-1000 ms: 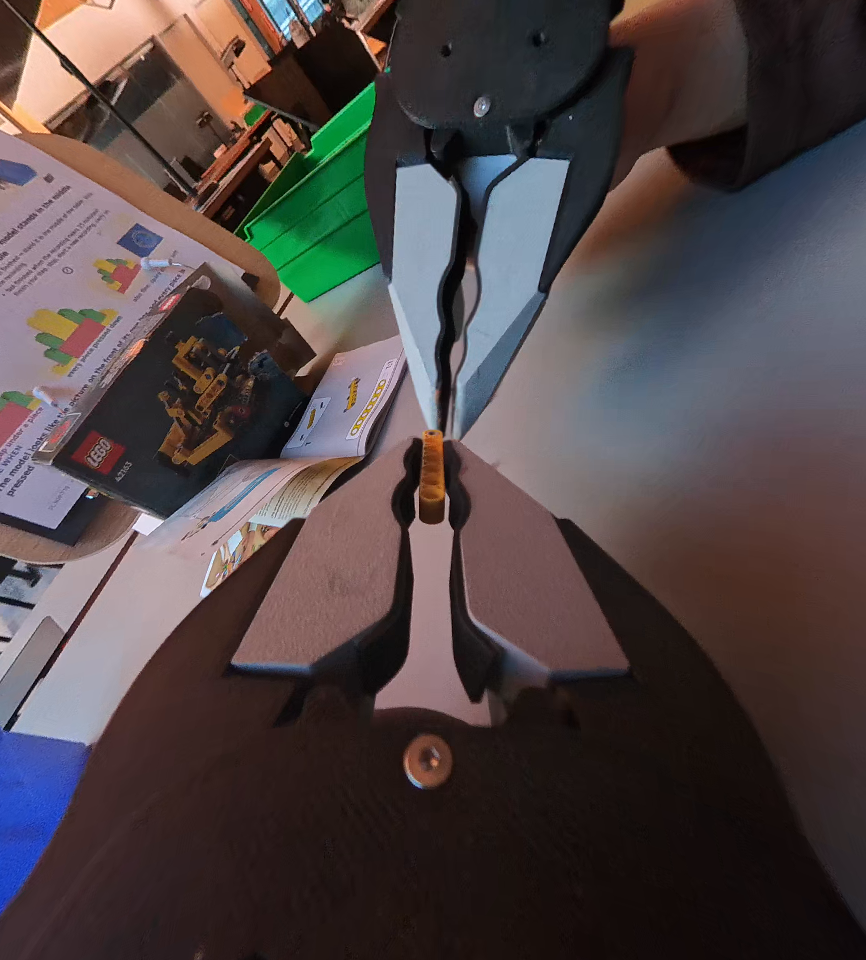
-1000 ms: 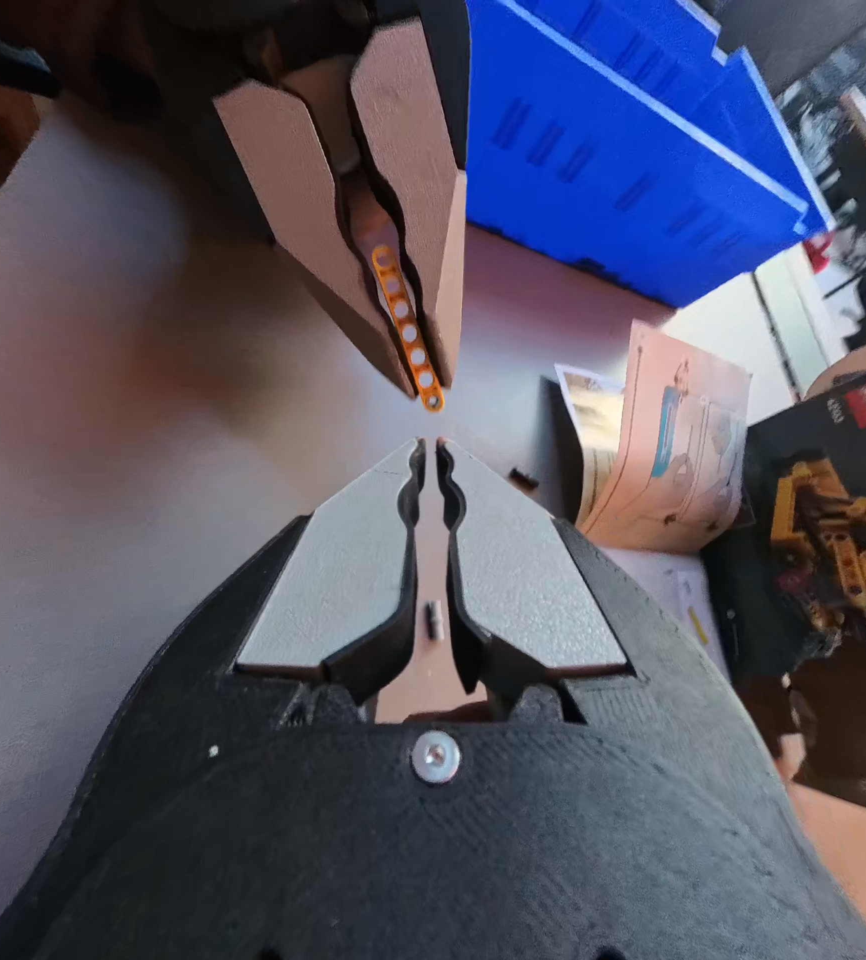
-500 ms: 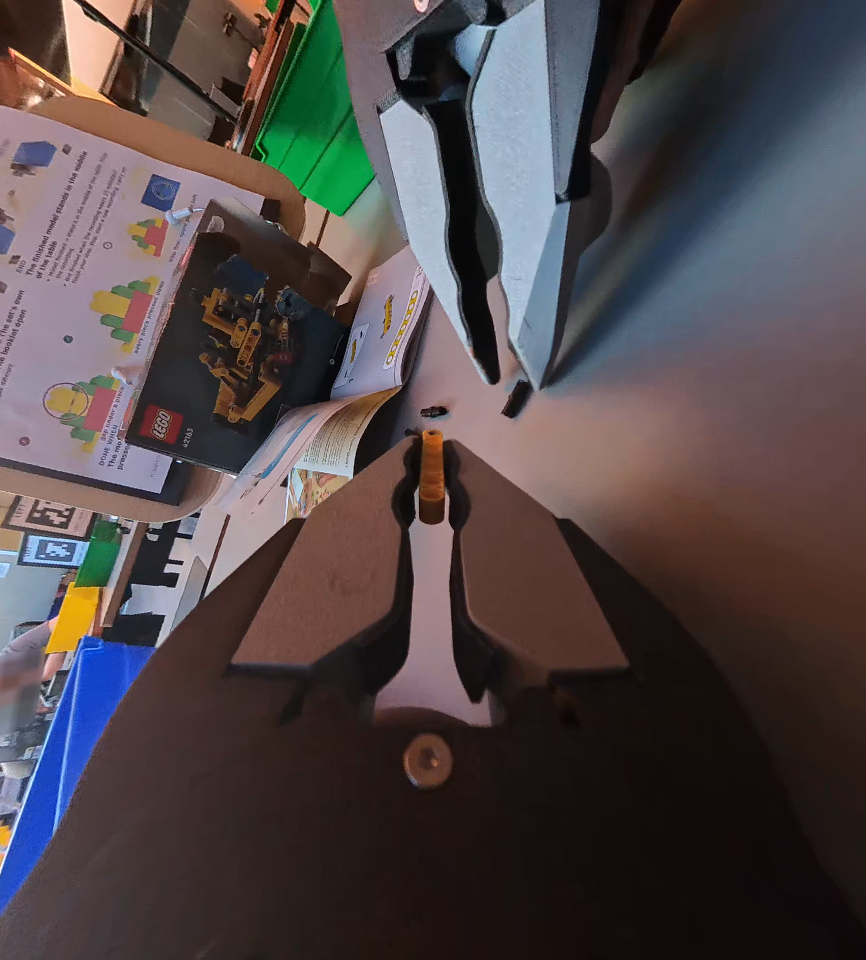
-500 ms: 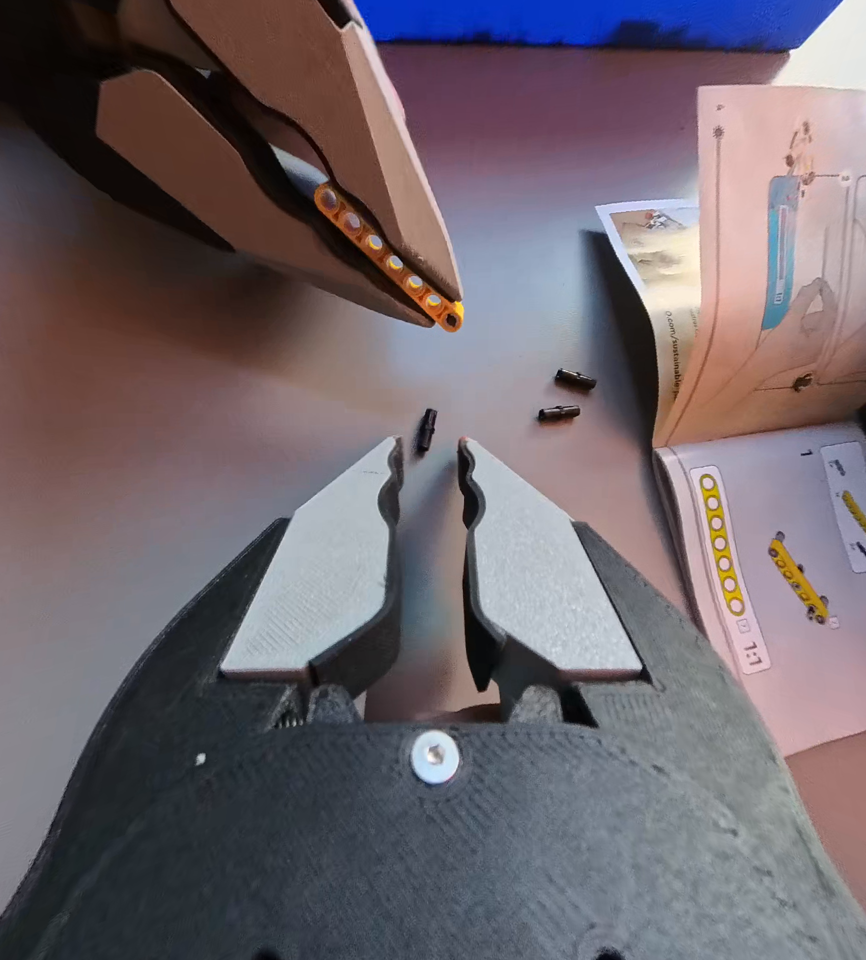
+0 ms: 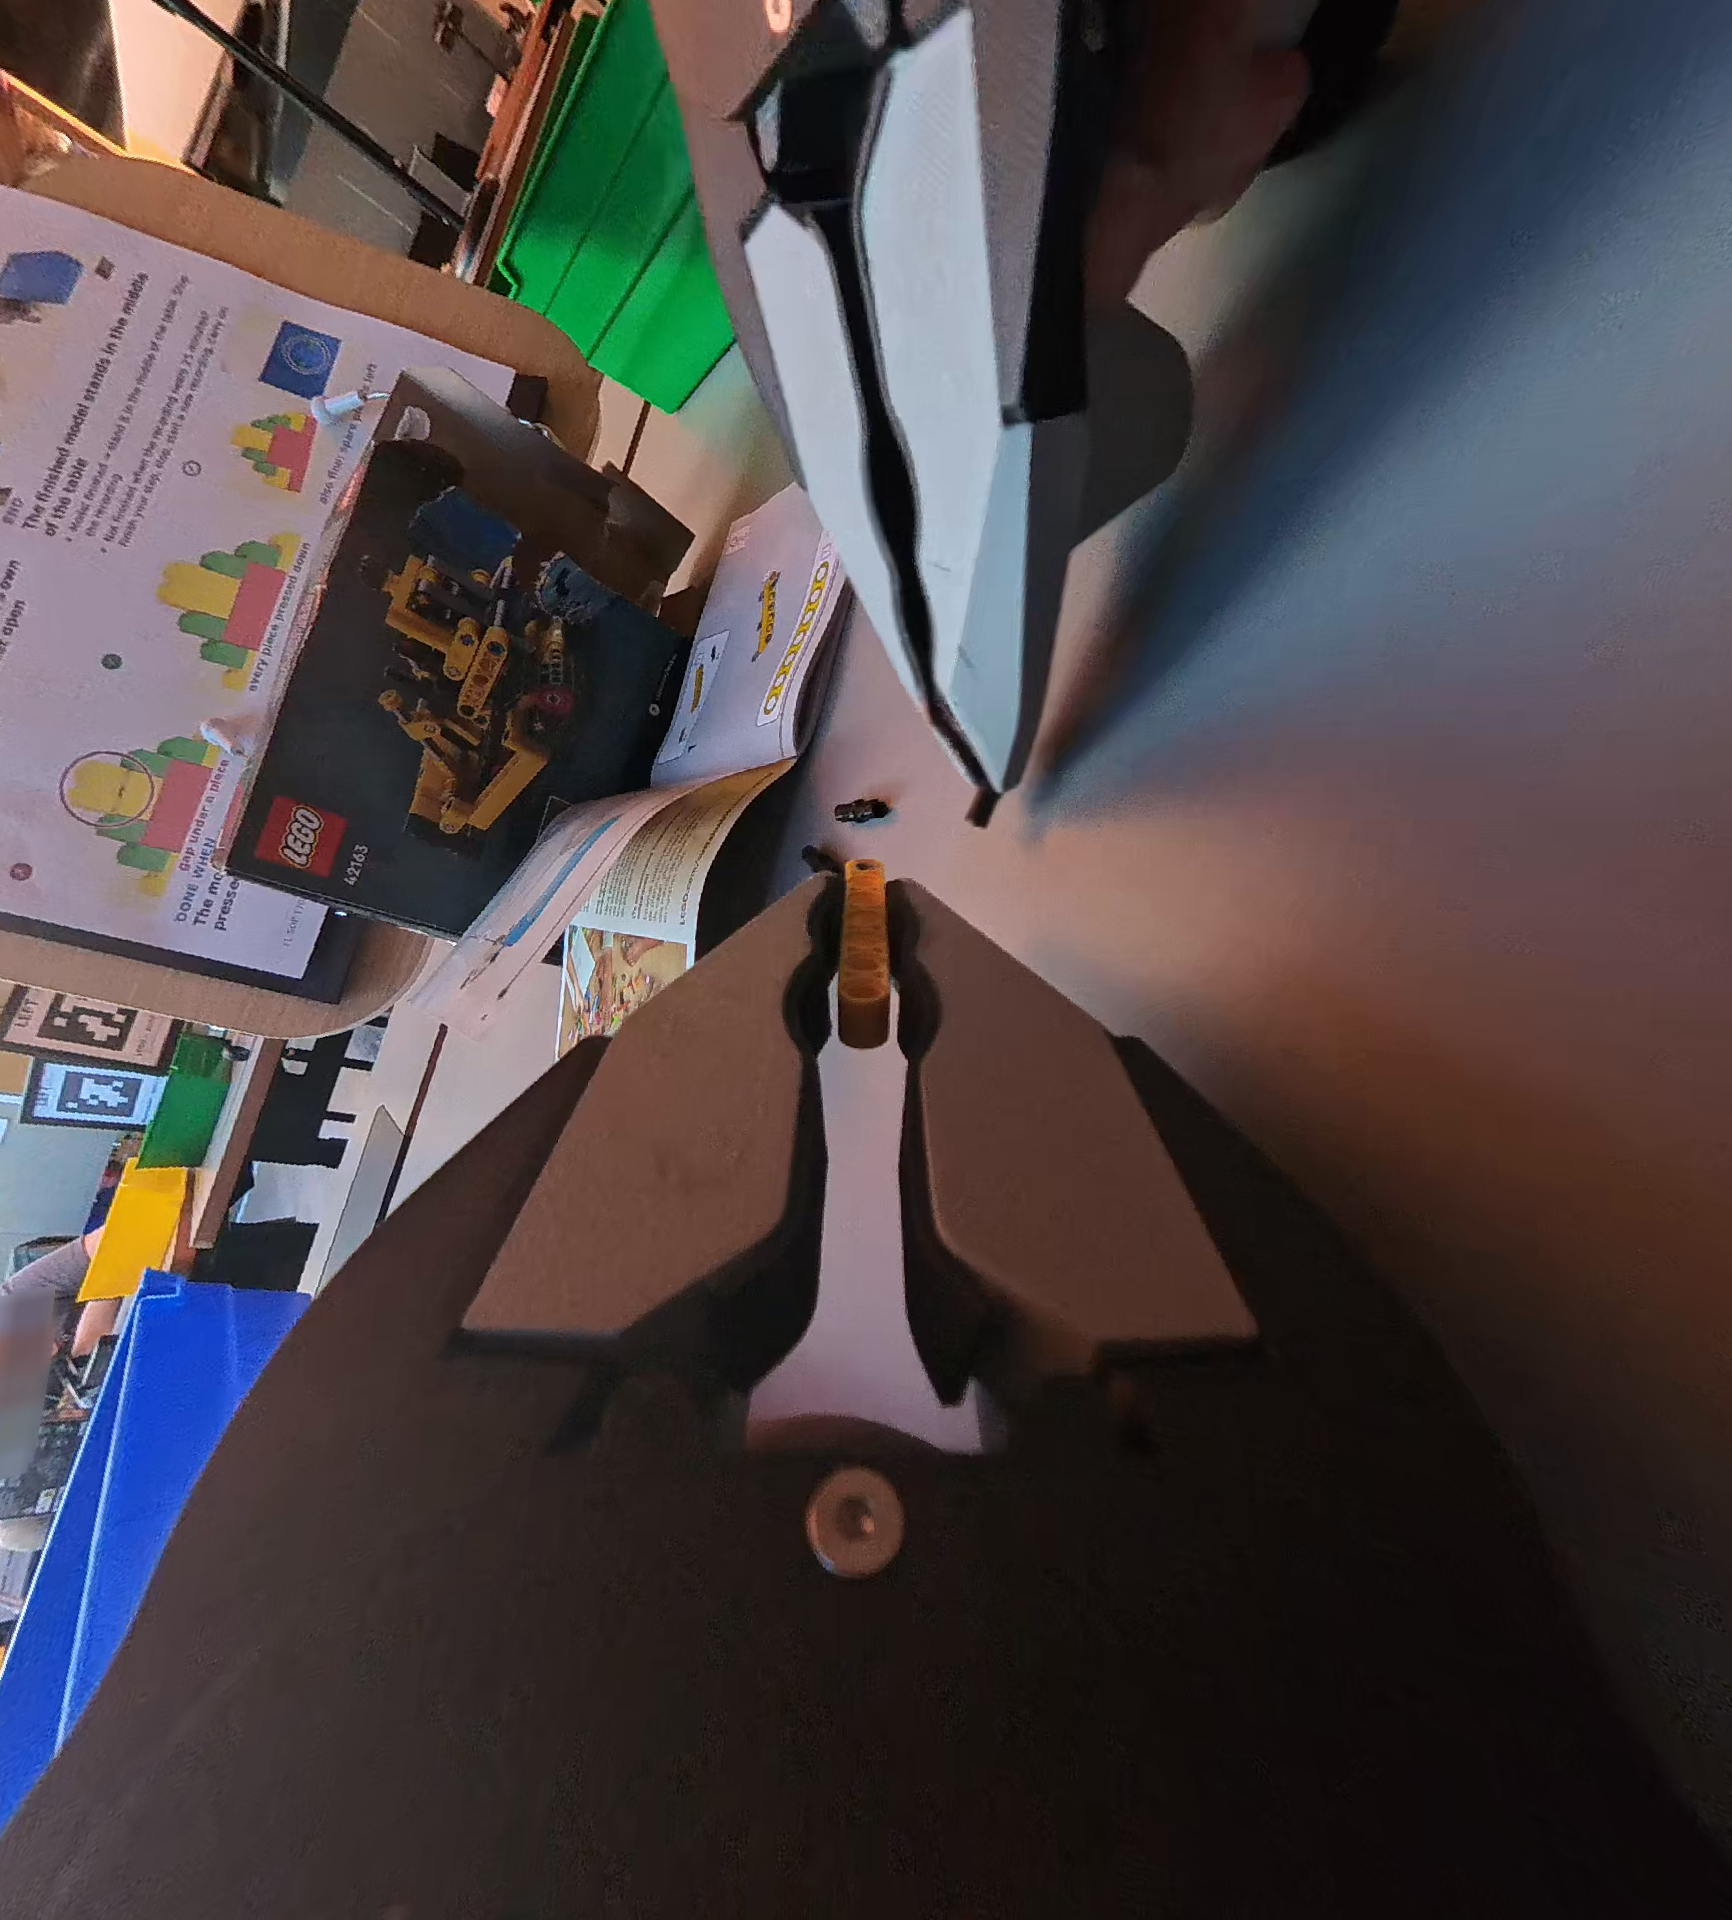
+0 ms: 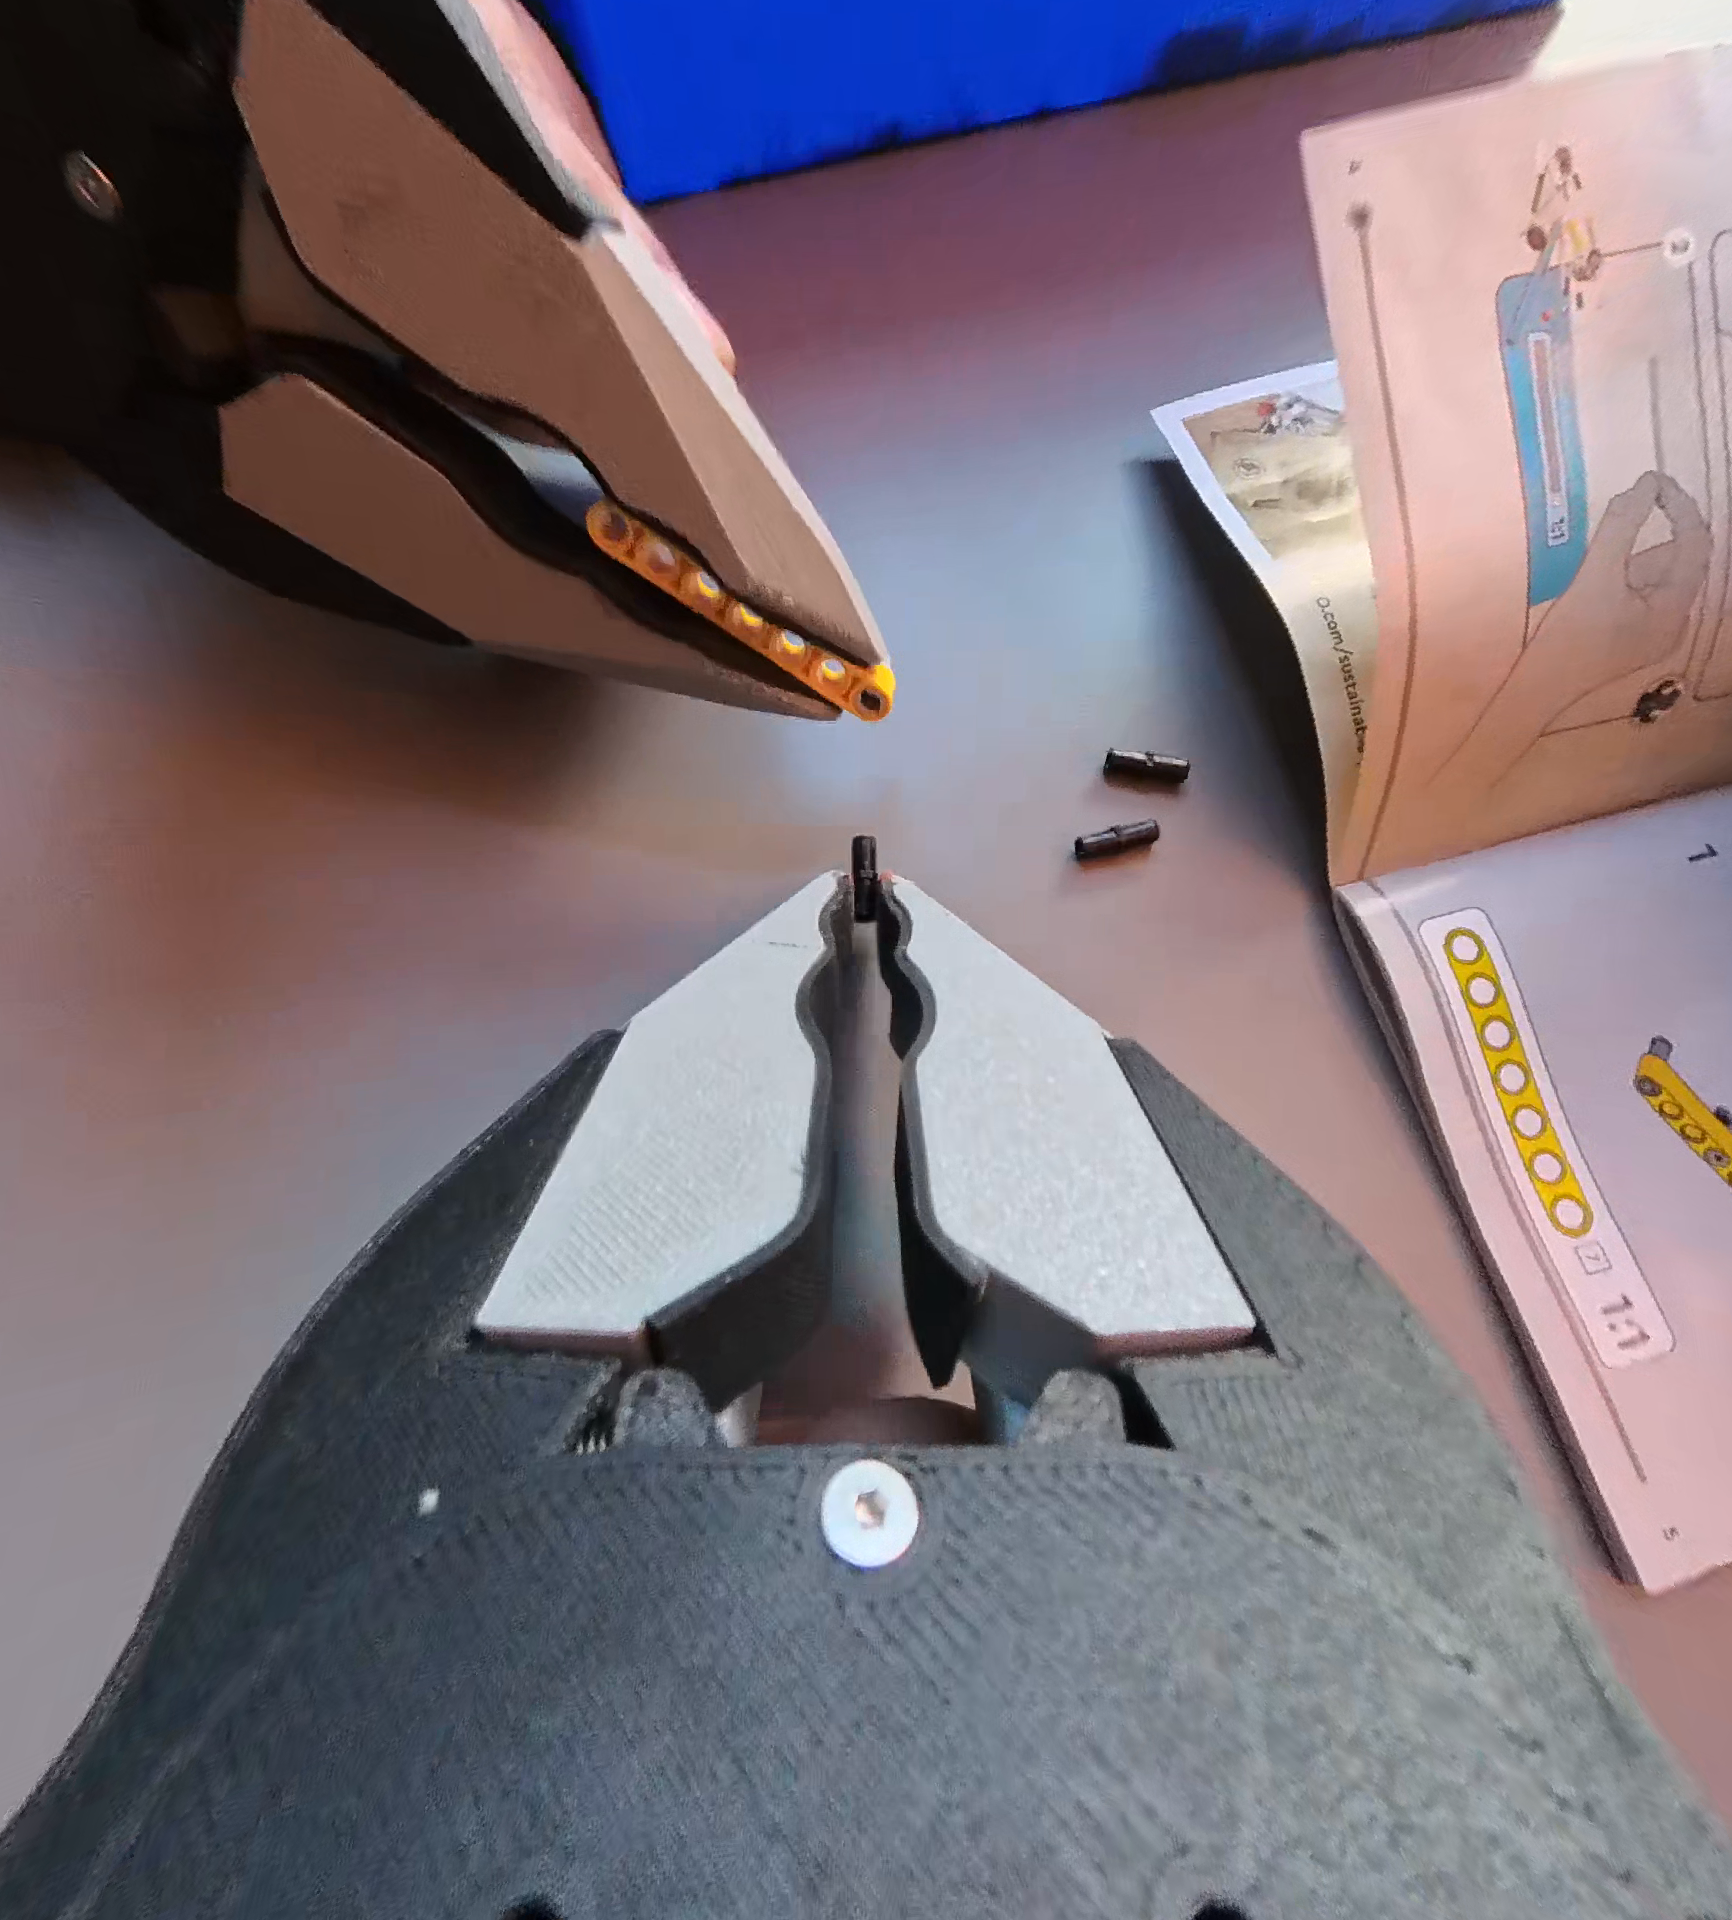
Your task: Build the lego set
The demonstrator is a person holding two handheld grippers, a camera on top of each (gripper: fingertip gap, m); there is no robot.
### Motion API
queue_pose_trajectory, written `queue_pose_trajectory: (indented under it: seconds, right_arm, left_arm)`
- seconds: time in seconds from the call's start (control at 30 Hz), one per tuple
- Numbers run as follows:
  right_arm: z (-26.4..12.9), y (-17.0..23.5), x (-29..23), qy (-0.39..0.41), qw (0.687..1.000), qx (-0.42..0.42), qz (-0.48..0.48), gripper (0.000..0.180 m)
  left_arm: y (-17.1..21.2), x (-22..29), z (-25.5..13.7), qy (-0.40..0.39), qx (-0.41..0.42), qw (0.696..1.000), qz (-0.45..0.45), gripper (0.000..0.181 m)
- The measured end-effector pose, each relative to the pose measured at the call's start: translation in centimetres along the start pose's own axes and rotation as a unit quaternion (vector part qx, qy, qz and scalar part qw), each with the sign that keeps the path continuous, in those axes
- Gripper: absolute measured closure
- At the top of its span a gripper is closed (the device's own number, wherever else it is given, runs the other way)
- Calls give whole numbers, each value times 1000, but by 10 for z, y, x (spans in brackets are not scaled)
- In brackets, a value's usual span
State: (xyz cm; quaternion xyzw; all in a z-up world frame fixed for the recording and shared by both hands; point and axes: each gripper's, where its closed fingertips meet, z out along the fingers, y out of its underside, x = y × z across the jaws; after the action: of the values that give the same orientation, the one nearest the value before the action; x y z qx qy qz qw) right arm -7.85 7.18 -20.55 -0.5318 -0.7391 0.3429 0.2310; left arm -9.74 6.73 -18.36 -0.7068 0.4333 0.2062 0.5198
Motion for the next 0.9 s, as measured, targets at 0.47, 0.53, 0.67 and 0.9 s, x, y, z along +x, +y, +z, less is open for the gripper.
queue_pose_trajectory:
  seconds: [0.47,0.53,0.67,0.9]
  right_arm:
    - [-4,-19,-8,-76,991,43,103,179]
    - [-4,-20,-9,-86,989,45,113,179]
    - [-4,-20,-10,-92,988,45,119,178]
    - [-2,-19,-11,-98,986,42,127,178]
  left_arm:
    - [0,8,3,-17,-19,994,103,175]
    - [-2,9,4,-21,-18,993,112,175]
    - [-3,9,4,-23,-17,993,116,175]
    - [-3,11,4,-23,-19,992,126,175]
